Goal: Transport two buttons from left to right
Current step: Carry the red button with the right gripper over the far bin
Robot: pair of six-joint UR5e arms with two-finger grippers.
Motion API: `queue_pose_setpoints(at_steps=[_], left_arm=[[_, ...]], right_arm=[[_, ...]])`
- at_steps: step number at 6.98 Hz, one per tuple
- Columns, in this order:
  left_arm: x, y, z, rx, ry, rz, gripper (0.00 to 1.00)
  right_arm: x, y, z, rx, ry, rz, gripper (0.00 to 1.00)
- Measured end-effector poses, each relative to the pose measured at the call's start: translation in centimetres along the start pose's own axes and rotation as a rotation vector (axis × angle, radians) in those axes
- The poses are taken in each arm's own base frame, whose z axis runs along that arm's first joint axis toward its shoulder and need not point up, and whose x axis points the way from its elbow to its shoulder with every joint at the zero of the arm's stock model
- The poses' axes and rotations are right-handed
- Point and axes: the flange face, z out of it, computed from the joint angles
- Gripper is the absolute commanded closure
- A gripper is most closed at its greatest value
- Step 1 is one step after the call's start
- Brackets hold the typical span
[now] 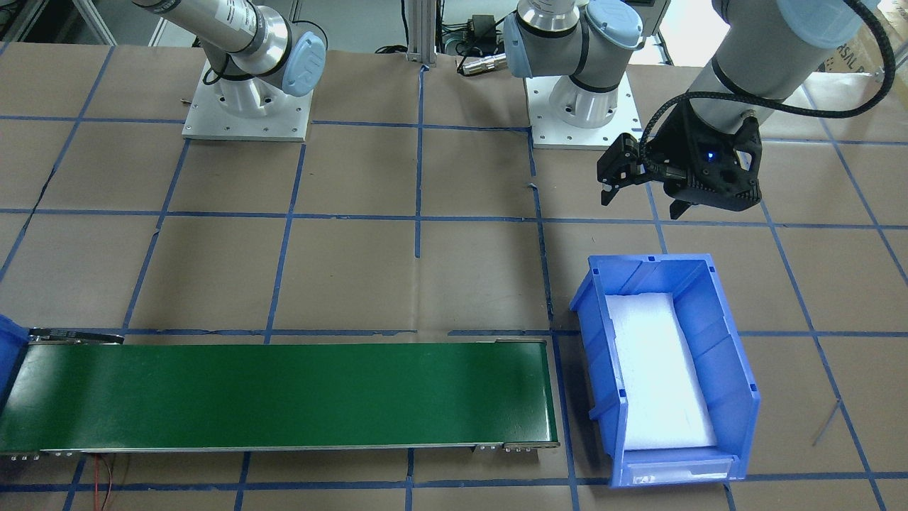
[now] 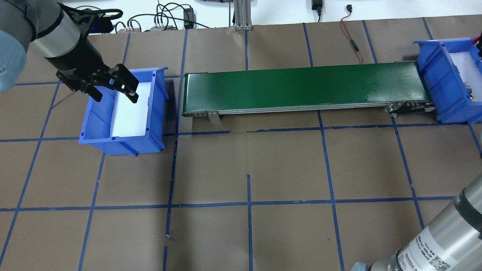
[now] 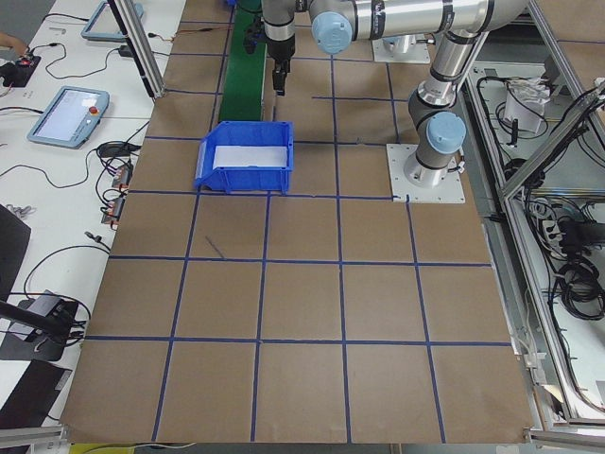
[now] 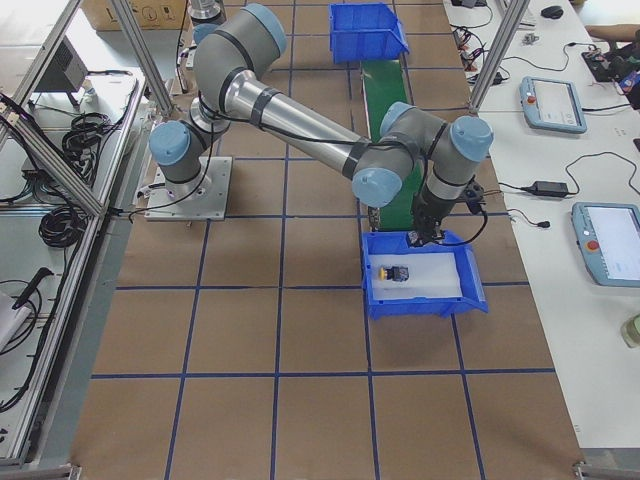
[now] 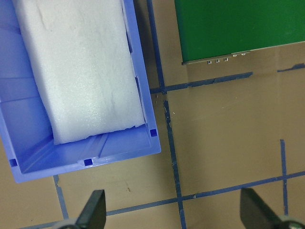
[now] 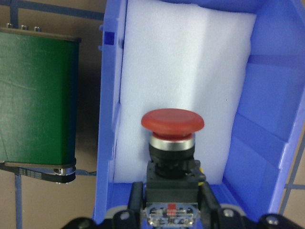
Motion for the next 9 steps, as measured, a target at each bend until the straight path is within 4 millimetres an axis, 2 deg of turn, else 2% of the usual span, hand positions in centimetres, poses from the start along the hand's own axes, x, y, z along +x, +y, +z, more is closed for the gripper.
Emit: queue_pose_setpoints(at_steps=[3,5,9], left_arm=[[0.0,-0.1,0.0,0.002,-0.001,0.005,0.00],[0.0,-0.1,0.1,0.002,-0.001,0.008,0.00],[-0.1,0.0,0.3,-0.001,0.000,0.008,0.00]], right_arm=[[1.4,-3.0,4.5,0.051,-0.008,-0.009,0.85],[2.1,-4.5,6.7,0.071,-0.019,-0.016,0.85],[3.0,-5.5,9.8,0.072,-0.048,-0.021,0.84]])
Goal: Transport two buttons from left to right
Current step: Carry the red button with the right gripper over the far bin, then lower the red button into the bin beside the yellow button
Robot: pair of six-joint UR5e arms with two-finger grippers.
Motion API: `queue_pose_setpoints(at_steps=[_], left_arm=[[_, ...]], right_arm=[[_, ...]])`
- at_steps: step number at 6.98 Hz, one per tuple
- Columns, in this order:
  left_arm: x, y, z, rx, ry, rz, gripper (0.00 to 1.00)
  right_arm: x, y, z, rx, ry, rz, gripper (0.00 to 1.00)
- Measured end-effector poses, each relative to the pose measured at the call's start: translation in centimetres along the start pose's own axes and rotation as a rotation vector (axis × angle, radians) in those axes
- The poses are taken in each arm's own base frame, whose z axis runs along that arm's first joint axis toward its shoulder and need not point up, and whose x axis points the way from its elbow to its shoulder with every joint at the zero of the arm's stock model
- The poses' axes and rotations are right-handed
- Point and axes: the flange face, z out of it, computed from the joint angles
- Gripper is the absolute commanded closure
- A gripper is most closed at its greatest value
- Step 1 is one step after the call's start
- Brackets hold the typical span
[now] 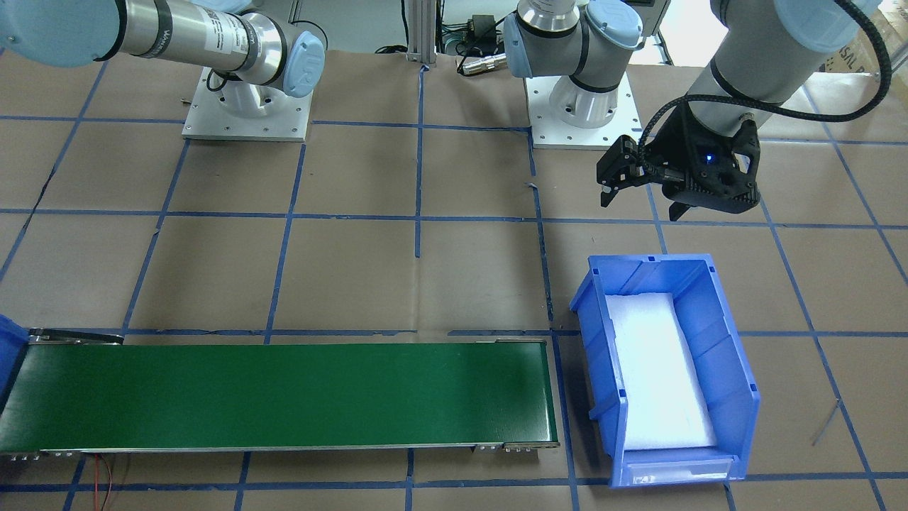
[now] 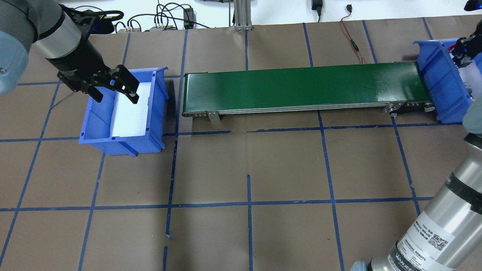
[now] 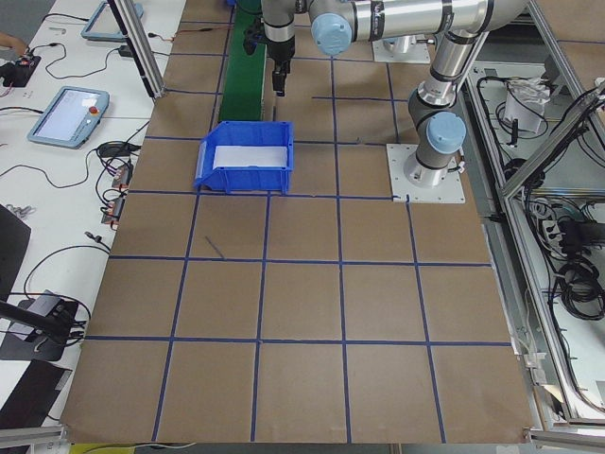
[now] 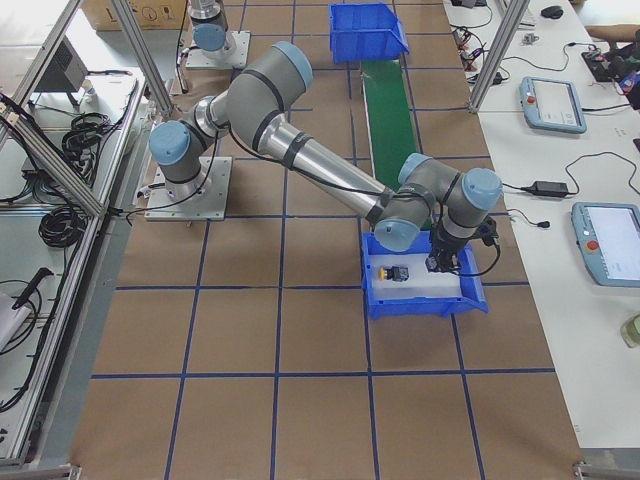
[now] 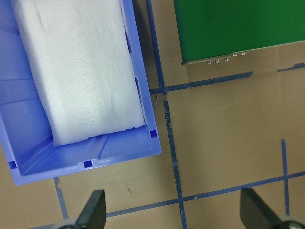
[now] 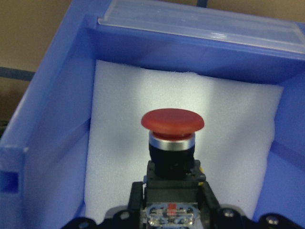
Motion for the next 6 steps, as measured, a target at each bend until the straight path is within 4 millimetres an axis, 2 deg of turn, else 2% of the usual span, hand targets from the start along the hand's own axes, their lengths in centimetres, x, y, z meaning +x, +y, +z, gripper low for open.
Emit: queue_pose_setpoints(at_steps=[2,4,6], left_arm=[[0.03,0.01,-0.02,0.001,0.000,0.000,0.00],[0.04,0.02,-0.02,0.002,0.000,-0.001,0.00],[0.03,0.00,0.06,0.001,0.002,-0.001,0.00]], right_arm=[[1.19,0.34,1.12,0.002,-0.014,0.007,0.83],[1.51,0.49,1.44,0.005,-0.024,0.007,0.71],[1.43,0.55,1.54,-0.001,-0.032,0.006,0.53]])
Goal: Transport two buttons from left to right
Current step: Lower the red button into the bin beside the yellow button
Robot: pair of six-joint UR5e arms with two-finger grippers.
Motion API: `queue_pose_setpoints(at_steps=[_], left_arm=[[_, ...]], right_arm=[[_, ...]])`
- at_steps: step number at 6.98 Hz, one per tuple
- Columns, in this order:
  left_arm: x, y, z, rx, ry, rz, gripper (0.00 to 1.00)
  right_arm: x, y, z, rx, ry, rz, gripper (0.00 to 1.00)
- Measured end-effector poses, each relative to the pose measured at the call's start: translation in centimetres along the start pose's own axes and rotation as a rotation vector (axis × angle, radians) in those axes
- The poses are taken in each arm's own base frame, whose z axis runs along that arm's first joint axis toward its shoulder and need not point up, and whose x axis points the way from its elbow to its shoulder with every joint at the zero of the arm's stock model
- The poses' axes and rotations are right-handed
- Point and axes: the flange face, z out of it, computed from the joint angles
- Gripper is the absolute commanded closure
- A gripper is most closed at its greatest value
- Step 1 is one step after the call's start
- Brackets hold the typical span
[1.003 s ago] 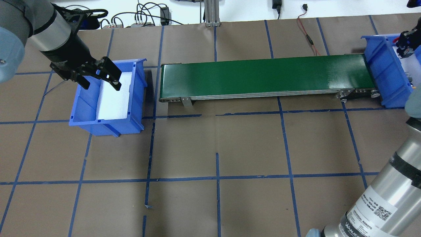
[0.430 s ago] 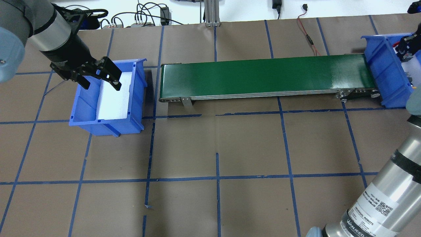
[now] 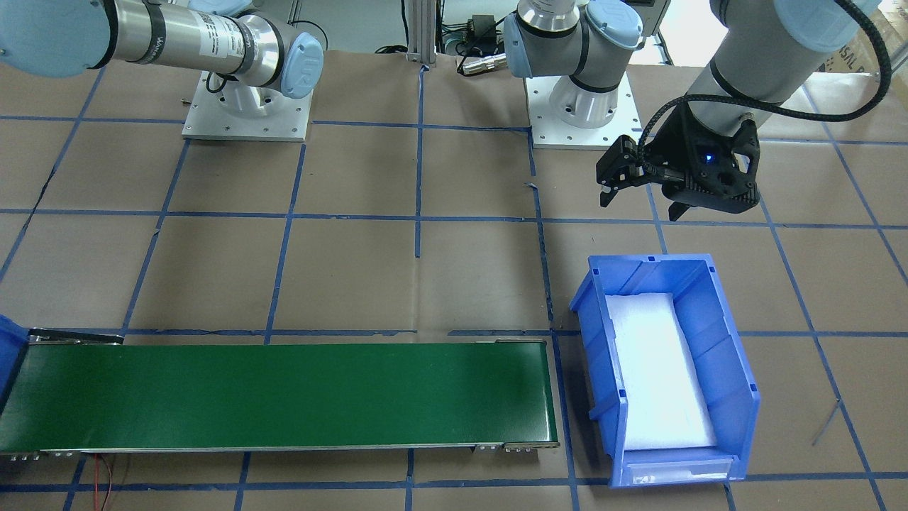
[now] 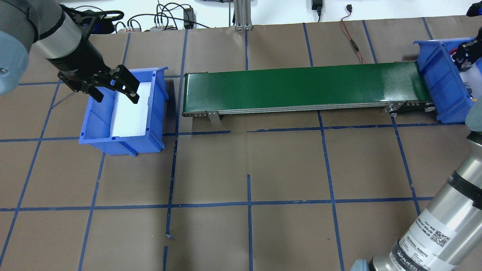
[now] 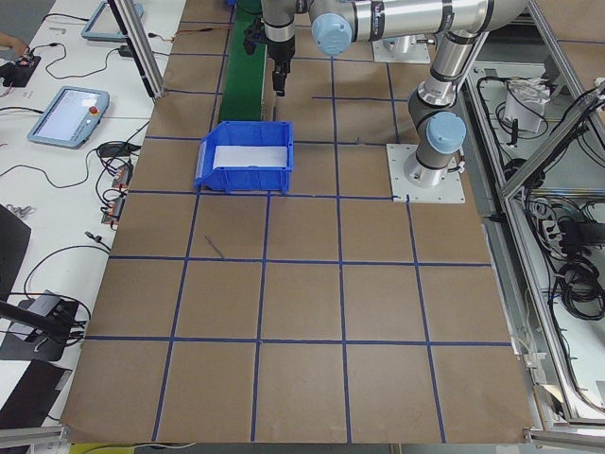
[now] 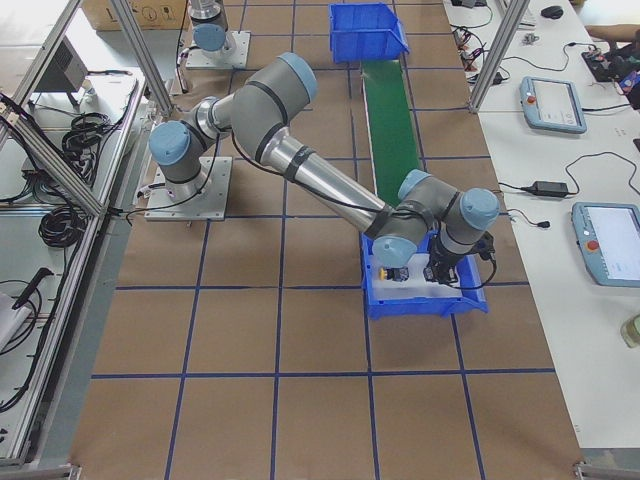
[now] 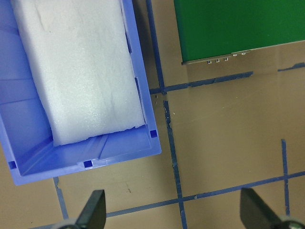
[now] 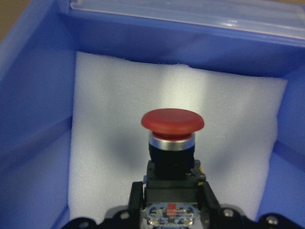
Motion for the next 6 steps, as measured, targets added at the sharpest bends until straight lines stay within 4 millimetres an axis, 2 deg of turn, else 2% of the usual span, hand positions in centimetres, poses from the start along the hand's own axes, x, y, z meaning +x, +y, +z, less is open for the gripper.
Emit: queue_pose_setpoints(at_steps=[1,2,3,4,6], left_arm=[[0.00,0.00,0.01,0.000,0.000,0.000,0.00],[0.00,0.00,0.02,0.000,0.000,0.000,0.00],[0.00,0.00,0.02,0.000,0.000,-0.001,0.00],[0.00,0.00,0.02,0.000,0.000,-0.002,0.00],[0.00,0.00,0.02,0.000,0.000,-0.003,0.00]], right_arm=[[0.00,0.02,0.03,-0.002,-0.002,0.000,0.48],[-0.01,0.01,0.08,0.000,-0.006,0.000,0.38],[-0.06,-0.01,0.13,0.004,-0.015,-0.001,0.37],[-0.08,0.02,0.20,0.008,-0.027,-0.003,0.32],[-0.05,0.10,0.07,0.011,-0.037,-0.010,0.32]])
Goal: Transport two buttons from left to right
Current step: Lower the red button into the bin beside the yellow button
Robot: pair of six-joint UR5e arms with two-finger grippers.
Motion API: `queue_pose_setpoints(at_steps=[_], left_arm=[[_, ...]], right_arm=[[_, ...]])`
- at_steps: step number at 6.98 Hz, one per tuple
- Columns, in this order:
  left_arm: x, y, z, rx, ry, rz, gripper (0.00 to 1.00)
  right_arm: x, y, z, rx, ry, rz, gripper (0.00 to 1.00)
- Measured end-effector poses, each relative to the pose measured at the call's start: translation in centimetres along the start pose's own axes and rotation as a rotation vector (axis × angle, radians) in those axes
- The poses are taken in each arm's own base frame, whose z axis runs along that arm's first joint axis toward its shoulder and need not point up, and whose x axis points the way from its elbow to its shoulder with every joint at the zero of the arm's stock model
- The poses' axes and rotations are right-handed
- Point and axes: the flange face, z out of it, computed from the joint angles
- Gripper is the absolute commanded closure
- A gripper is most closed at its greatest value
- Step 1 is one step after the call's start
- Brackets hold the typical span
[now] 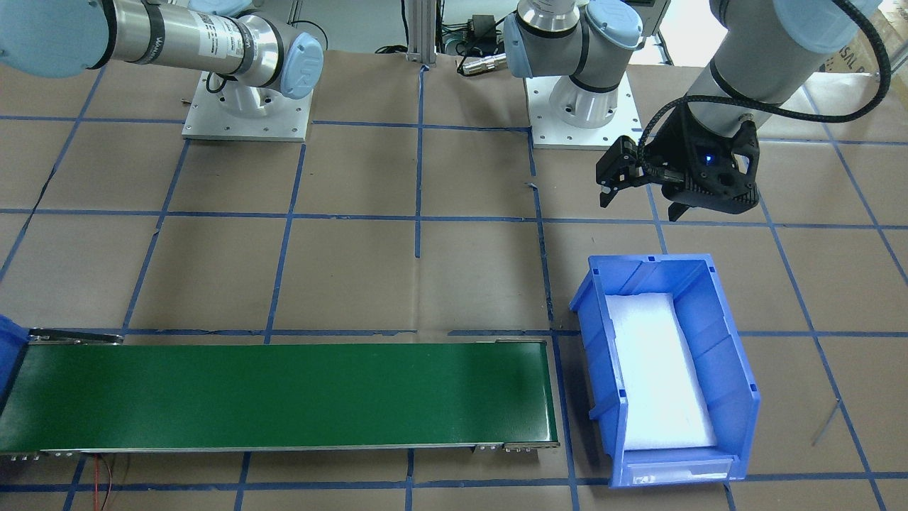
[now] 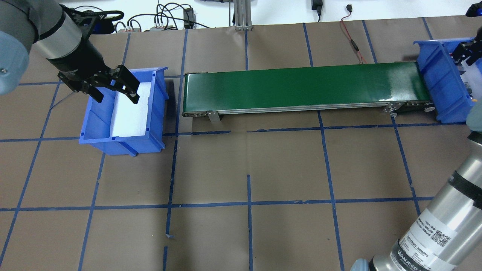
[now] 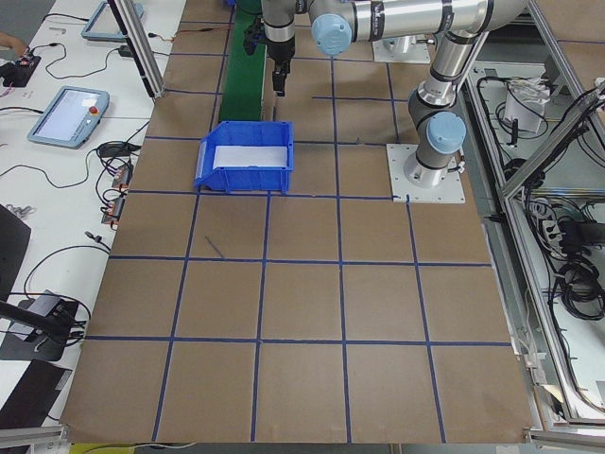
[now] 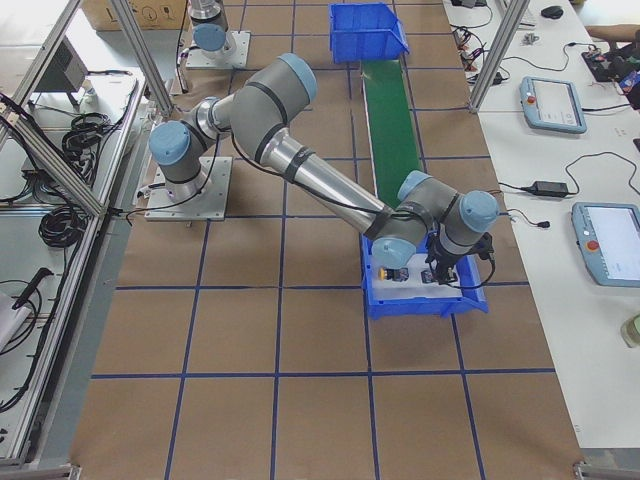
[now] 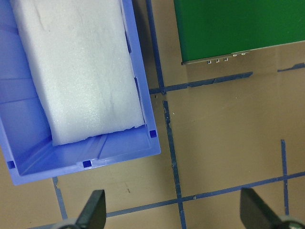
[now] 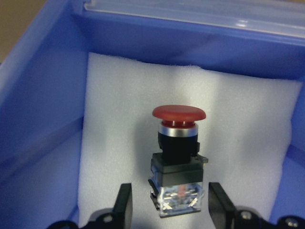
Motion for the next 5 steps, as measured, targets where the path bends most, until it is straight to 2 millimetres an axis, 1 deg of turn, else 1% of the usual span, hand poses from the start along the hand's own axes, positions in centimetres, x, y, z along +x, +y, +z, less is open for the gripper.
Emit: queue_pose_setpoints(at_steps=[1,2,3,4,5], left_arm=[[0.0,0.0,0.0,0.000,0.000,0.000,0.00],[0.0,0.0,0.0,0.000,0.000,0.000,0.00],[0.0,0.0,0.0,0.000,0.000,0.000,0.00],[0.0,0.0,0.0,0.000,0.000,0.001,0.00],[0.0,0.0,0.0,0.000,0.000,0.001,0.00]], right_arm=[[-0.1,0.1,-0.6,0.003,0.002,-0.003,0.32],[-0.2,0.3,-1.9,0.006,0.005,-0.004,0.32],[-0.8,0.5,-4.3,0.008,0.009,-0.008,0.33],[-1.9,0.8,-7.9,0.012,0.014,-0.016,0.28],[-4.1,0.7,-11.5,0.018,0.023,-0.036,0.19]])
